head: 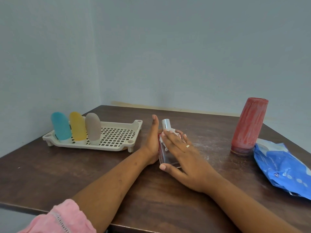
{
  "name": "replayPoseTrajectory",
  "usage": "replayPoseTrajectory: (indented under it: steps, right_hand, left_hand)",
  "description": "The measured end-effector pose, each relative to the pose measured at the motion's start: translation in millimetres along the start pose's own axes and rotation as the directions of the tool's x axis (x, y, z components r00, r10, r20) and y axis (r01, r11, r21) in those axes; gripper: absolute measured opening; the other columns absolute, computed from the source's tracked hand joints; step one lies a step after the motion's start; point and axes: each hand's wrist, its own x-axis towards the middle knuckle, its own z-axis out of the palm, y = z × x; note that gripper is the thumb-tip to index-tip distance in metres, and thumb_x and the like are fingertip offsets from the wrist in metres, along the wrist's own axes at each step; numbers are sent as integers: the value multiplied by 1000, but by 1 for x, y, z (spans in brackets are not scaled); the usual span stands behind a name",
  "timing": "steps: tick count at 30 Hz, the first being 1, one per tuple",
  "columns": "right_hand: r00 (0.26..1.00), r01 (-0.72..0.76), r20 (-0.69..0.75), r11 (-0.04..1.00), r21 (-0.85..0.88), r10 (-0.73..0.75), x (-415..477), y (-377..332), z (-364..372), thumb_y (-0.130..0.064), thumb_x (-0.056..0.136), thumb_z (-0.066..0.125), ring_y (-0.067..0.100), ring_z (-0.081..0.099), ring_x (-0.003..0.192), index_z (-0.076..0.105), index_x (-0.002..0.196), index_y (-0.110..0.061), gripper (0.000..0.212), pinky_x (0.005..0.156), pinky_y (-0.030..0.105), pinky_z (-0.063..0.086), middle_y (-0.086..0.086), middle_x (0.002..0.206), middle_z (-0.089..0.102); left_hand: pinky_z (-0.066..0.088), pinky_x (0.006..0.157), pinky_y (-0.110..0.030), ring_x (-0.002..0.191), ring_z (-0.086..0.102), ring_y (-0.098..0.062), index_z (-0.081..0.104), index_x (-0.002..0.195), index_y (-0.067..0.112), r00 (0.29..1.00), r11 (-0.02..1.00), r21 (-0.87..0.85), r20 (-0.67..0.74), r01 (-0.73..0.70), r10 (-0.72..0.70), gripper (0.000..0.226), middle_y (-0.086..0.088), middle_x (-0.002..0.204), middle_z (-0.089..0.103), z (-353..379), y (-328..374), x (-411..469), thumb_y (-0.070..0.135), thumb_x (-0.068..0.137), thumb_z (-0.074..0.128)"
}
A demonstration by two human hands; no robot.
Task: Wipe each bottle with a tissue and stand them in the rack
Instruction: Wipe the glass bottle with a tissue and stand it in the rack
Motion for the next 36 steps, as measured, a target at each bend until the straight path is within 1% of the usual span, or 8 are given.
replayPoseTrajectory:
  steps: [4,8,13,19,22,25,29,36]
  right_hand:
    - [997,-56,-53,998,18,57,0,4,1,-65,91,16,-2,-7,141,7,149,-28,70,118,30,-3,-11,156,4]
    - [993,-77,-84,997,15,78,1,2,3,-66,90,19,1,-3,142,8,149,-27,71,116,27,-4,-8,157,9]
    - [993,-12,-119,1000,-20,10,3,-5,1,-65,91,24,8,13,142,21,147,-19,73,118,34,9,-2,151,29]
    - [992,21,-127,1000,5,-20,2,-3,0,-57,93,32,7,17,141,23,146,-23,64,118,38,12,-3,148,33]
    - [985,19,-168,998,-66,-30,2,-1,-2,-55,94,34,9,26,137,29,142,-24,58,116,35,16,-4,143,40]
    - [973,-14,-233,998,-64,-1,2,-1,-5,-52,94,36,9,38,126,37,133,-25,47,106,29,28,-7,133,47]
    - [956,-63,-285,997,47,74,2,3,-5,-36,97,41,3,40,110,37,126,-26,30,92,18,31,-7,120,49]
    - [951,-107,-266,974,200,159,2,0,-2,-20,97,46,-8,32,102,35,124,-29,30,83,3,30,-18,111,35]
  left_hand:
    - [47,98,-45,97,66,-28,67,97,6,999,999,34,-29,13,-12,92,-16,99,70,2,0,-1,82,72,21]
    - [50,92,-42,95,67,-25,63,102,8,999,999,27,-34,29,-28,90,-14,100,69,7,0,-3,81,68,23]
    - [57,70,-30,74,69,-18,69,79,8,994,992,-92,82,85,-77,92,-8,78,70,13,2,-8,83,76,16]
    - [58,66,-28,71,70,-17,76,68,10,989,980,-171,121,106,-86,95,-7,75,70,17,3,-10,84,75,17]
    - [56,73,-31,77,71,-17,77,75,9,987,984,-146,134,104,-84,98,-8,81,72,16,2,-9,84,77,13]
    - [53,83,-33,87,69,-20,69,91,4,994,996,-47,88,70,-65,98,-12,90,72,12,0,-5,82,79,11]
    - [55,60,-24,63,67,-15,60,84,4,999,1000,17,39,26,-27,89,-8,69,68,11,0,-4,79,78,12]
    - [54,61,-26,61,66,-14,58,82,8,1000,995,98,11,8,-9,83,-4,65,67,6,-2,-1,77,78,13]
